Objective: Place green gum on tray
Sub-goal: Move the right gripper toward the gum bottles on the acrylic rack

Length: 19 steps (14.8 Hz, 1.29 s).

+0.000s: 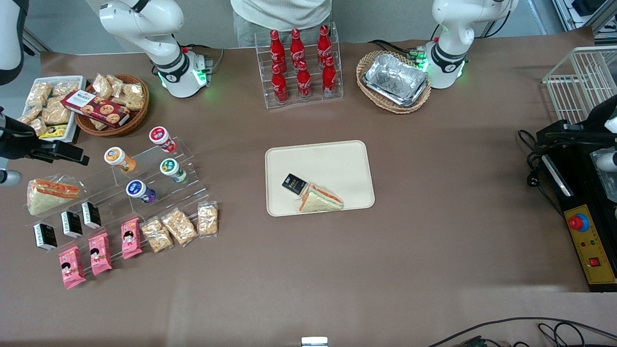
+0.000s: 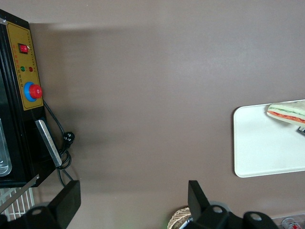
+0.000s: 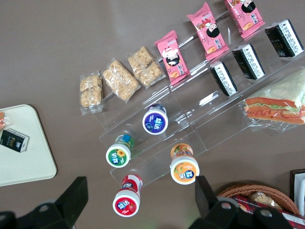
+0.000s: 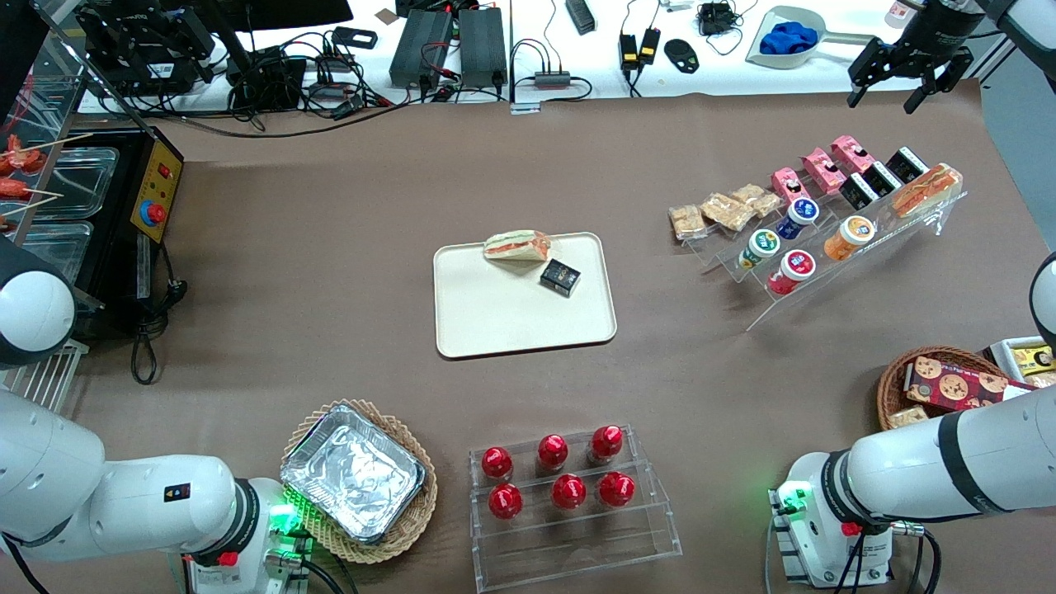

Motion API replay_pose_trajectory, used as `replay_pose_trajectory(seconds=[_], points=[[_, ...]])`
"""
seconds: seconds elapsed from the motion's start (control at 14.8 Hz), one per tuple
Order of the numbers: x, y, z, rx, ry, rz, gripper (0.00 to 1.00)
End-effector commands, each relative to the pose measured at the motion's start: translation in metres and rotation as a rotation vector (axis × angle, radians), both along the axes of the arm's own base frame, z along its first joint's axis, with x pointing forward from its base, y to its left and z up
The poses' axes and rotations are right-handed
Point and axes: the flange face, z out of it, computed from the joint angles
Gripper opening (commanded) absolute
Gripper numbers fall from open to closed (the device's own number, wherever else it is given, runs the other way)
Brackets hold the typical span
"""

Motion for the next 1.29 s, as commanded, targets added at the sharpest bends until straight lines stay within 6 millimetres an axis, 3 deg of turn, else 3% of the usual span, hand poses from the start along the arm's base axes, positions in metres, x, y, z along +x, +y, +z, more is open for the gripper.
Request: replay_pose_trajectory(seconds=[0.0, 0.2, 0.41, 0.61, 0.81, 0.95, 1.22], points=[[-0.013, 0.019, 0.006, 0.031, -0.004, 0.037, 1.0], [-0.033, 0.061, 0.006, 0.022, -0.026, 0.073, 1.0], [-0.068, 0.097, 0.001, 0.007, -0.047, 0.068, 1.0], [-0.086, 0.099, -0.004, 0.003, -0.054, 0.079, 1.0], [-0.086, 0.101, -0.007, 0.003, -0.059, 0.089, 0.99], [-0.086, 0.111, -0.03, -0.008, -0.068, 0.104, 0.99], [-0.083, 0.109, -0.09, -0.019, -0.104, 0.099, 0.99]])
